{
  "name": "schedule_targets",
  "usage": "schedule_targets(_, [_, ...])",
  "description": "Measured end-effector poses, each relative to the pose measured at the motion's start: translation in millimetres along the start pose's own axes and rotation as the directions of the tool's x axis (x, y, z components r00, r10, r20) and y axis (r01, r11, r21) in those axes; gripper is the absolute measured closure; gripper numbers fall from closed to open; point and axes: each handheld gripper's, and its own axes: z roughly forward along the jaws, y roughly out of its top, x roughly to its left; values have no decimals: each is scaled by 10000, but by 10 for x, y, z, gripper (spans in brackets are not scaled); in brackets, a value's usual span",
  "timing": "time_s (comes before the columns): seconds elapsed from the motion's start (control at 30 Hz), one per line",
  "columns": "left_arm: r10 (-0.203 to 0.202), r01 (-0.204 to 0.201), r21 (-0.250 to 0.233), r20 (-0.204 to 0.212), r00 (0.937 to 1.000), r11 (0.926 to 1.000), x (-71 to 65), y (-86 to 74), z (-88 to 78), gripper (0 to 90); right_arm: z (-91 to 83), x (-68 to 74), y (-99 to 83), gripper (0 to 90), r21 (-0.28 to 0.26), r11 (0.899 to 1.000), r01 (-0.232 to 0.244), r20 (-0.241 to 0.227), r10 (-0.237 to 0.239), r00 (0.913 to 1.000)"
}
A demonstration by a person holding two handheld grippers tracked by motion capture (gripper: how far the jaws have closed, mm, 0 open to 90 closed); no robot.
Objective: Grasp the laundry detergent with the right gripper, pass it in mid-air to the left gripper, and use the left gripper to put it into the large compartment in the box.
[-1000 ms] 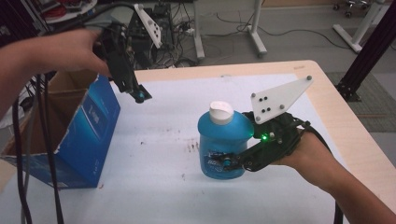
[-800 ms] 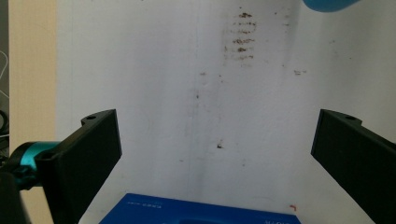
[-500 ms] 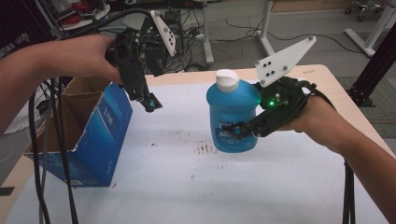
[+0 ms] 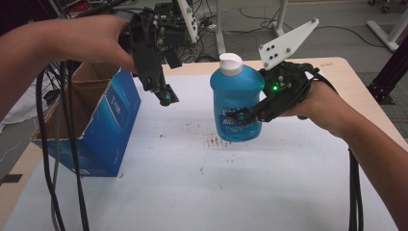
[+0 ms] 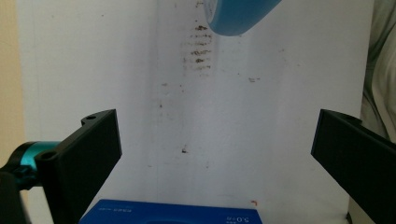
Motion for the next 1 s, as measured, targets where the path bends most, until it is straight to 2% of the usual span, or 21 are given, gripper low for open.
schedule_targets(0.2, [67,-67,-29,17,10000,10000,-33,40,-13,16,59,-24,21,448,95,9999,127,-124,-126,9998])
schedule_targets(0.4, [293,-293,-25,87,9995,9996,-79,117,-23,16,189,-27,44,448,33,9999,122,-318,-121,9994])
schedule_targets(0.63, [333,-333,34,244,9991,9994,-100,162,-1,16,328,-18,92,447,74,9999,146,-540,-142,9984])
schedule_targets(1.0, [486,-485,-49,340,9982,9988,-124,265,31,17,423,-38,162,448,125,9999,-14,-435,19,9991])
